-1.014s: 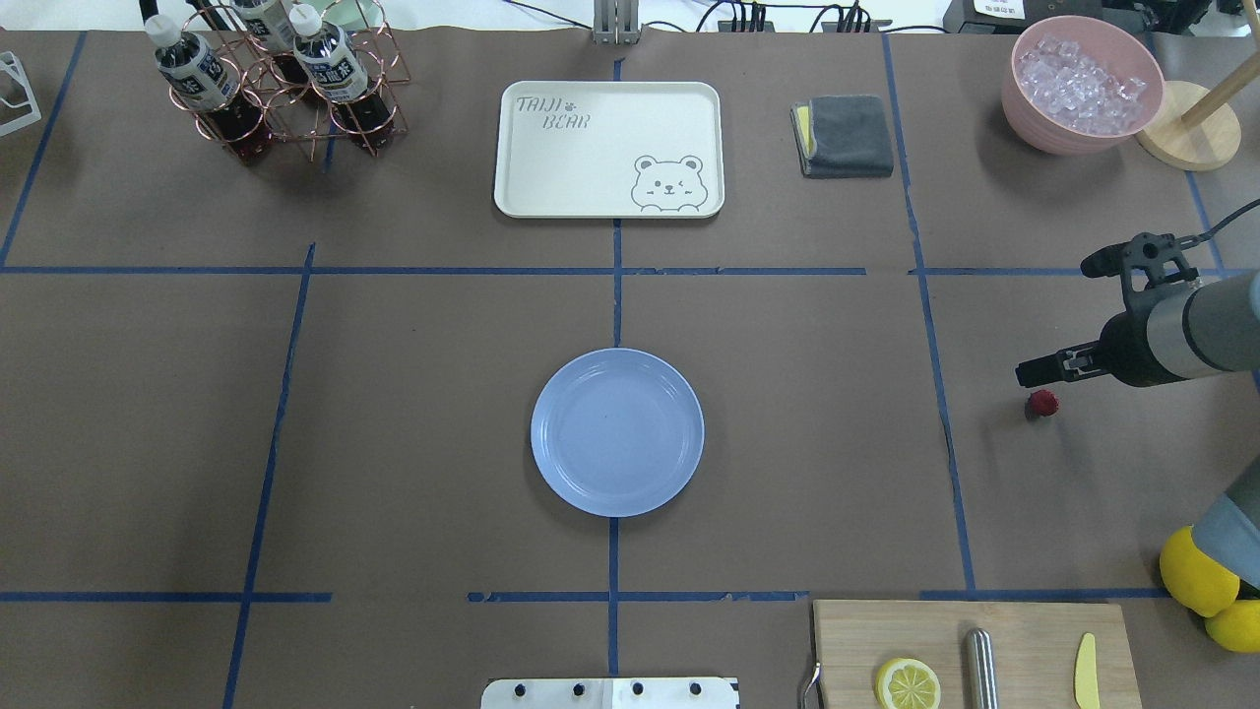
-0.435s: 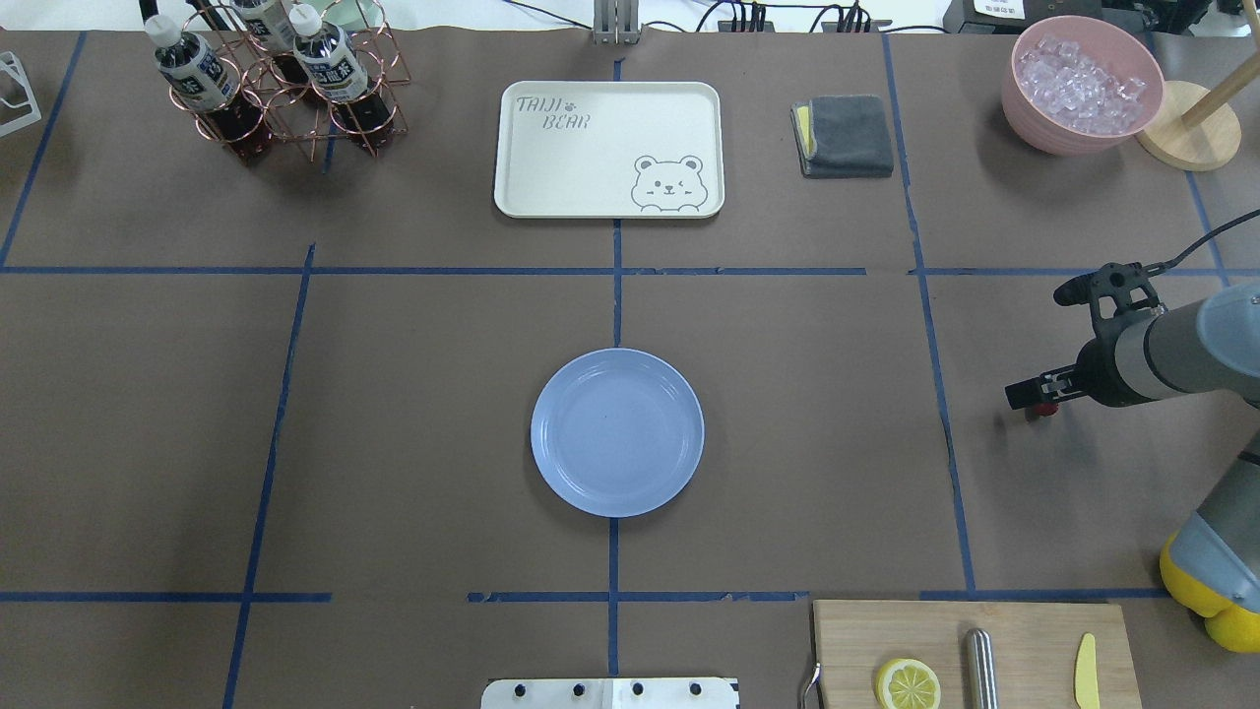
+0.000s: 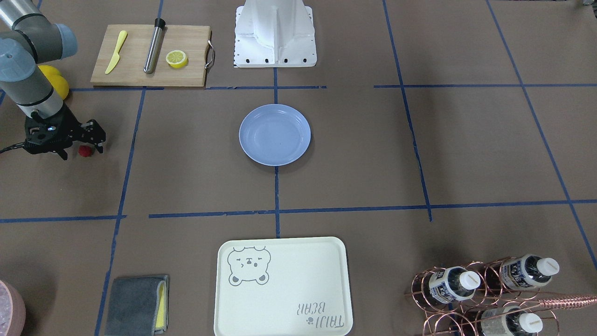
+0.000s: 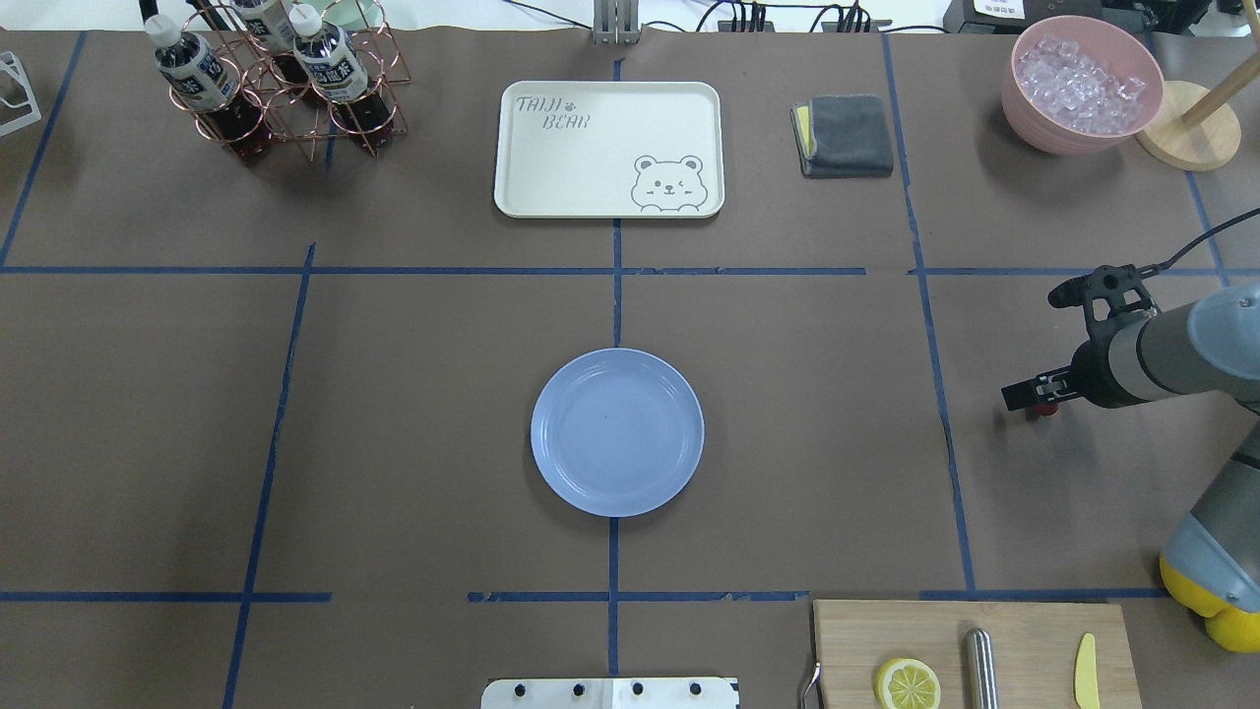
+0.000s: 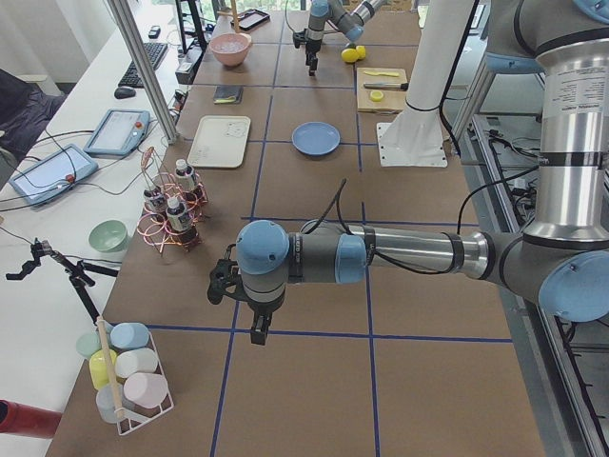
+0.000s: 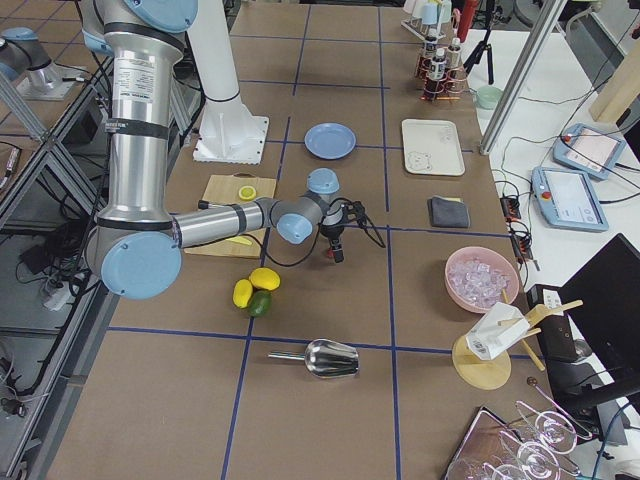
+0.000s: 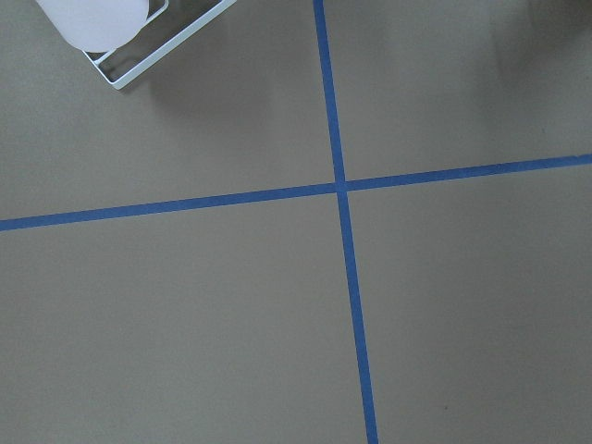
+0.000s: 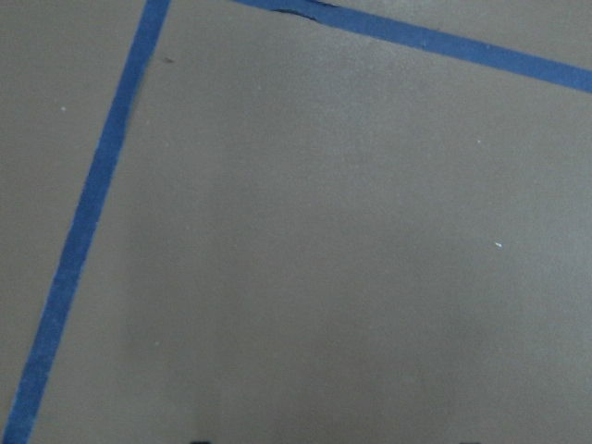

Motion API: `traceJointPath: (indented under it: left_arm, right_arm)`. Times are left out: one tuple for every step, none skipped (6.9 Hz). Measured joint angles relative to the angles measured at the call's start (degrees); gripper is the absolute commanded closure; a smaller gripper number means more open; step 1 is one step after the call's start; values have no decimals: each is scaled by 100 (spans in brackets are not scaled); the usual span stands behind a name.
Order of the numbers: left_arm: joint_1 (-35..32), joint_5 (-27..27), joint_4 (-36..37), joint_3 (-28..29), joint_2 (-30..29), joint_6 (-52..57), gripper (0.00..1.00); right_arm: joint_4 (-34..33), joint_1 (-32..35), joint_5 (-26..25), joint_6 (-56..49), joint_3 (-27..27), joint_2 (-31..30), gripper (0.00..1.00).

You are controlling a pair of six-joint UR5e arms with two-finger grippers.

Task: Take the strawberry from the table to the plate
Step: 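Close the right gripper on the strawberry and lift it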

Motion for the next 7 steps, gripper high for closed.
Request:
traceJointPath:
  left_arm:
    - [0, -2, -2, 0, 0, 0, 0]
    - [0, -5, -3, 0, 0, 0, 0]
    - [0, -9, -3, 0, 0, 0, 0]
    - [0, -11, -8, 0, 0, 0, 0]
    - [0, -11, -21, 0, 0, 0, 0]
    - [0, -11, -37, 0, 0, 0, 0]
    - [2, -12, -43, 0, 0, 0, 0]
  right_arm:
    - [1, -12, -1, 1, -5, -3, 19]
    - [1, -15, -2, 2, -6, -14, 19]
    - [1, -19, -2, 0, -5, -32, 22]
    - [1, -19, -4, -1, -3, -49, 54]
    - [1, -19, -6, 2, -2, -55, 84]
    - [1, -20, 0, 8, -1, -61, 100]
    - [1, -20, 12, 12, 5, -65, 100]
